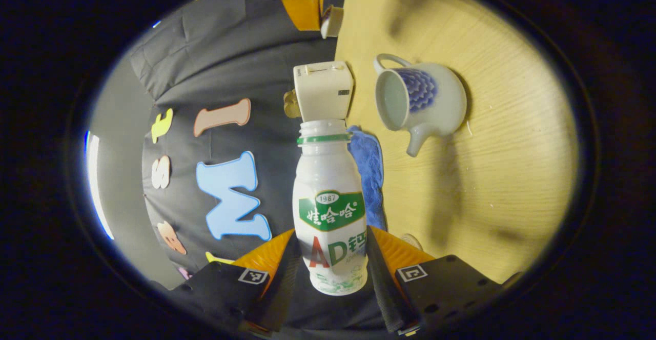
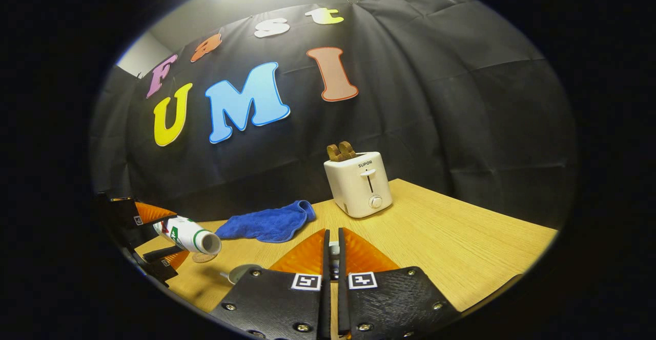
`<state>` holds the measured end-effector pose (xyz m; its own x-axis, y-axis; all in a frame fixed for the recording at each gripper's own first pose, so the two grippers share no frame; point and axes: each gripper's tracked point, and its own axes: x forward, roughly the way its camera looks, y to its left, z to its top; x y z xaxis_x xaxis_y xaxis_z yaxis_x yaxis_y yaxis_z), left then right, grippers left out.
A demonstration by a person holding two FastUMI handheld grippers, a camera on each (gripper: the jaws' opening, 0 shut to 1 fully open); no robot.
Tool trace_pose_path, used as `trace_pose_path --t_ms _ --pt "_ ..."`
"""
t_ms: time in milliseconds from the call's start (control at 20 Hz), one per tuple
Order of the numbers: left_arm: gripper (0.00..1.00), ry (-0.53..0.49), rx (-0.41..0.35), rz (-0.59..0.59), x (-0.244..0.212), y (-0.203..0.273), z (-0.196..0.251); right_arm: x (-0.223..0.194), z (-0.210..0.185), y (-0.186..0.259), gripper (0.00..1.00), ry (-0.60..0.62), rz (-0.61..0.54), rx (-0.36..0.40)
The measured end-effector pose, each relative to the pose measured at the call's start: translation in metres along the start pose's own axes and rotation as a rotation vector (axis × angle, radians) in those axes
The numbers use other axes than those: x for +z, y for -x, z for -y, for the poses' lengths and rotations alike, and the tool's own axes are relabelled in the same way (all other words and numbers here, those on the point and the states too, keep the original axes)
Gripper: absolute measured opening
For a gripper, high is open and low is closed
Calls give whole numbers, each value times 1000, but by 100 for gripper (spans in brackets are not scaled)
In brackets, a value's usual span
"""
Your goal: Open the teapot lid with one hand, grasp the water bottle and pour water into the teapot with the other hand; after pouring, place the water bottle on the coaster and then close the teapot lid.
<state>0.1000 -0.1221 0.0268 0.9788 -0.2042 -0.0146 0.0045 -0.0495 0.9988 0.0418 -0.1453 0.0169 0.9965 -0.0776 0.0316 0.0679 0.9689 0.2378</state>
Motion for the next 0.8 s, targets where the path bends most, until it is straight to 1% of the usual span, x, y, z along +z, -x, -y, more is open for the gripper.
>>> trace_pose_path --t_ms 150,200,250,300,350,400,500,550,600,650,700,800 --pt "76 91 8 11 -4 0 -4 0 -6 0 5 17 5 21" --pt "83 126 13 18 -6 1 -5 0 -8 -2 5 25 5 23" --pt "76 164 16 22 -10 2 -5 -2 -9 -2 5 32 3 25" --pt "79 211 17 19 -16 1 -6 -2 -10 -2 5 37 1 28" --pt "81 261 17 14 -23 2 -7 -3 -12 -3 5 41 -1 31" --pt "76 311 24 7 -30 2 -9 -4 -12 -3 5 49 -3 32" --pt "76 412 53 -15 -49 2 -15 -7 -16 -3 5 66 -9 37" --pt "83 464 67 -30 -59 1 -18 -7 -18 -3 5 73 -11 45" --pt "83 516 80 -44 -69 0 -19 -9 -22 -3 5 82 -13 54" --pt "76 573 84 -60 -78 -1 -17 -10 -25 -3 5 92 -16 62" --pt "83 634 82 -75 -87 -3 -13 -13 -28 -4 5 102 -21 70" --pt "83 759 80 -100 -103 -8 -7 -17 -32 -5 5 120 -32 82"
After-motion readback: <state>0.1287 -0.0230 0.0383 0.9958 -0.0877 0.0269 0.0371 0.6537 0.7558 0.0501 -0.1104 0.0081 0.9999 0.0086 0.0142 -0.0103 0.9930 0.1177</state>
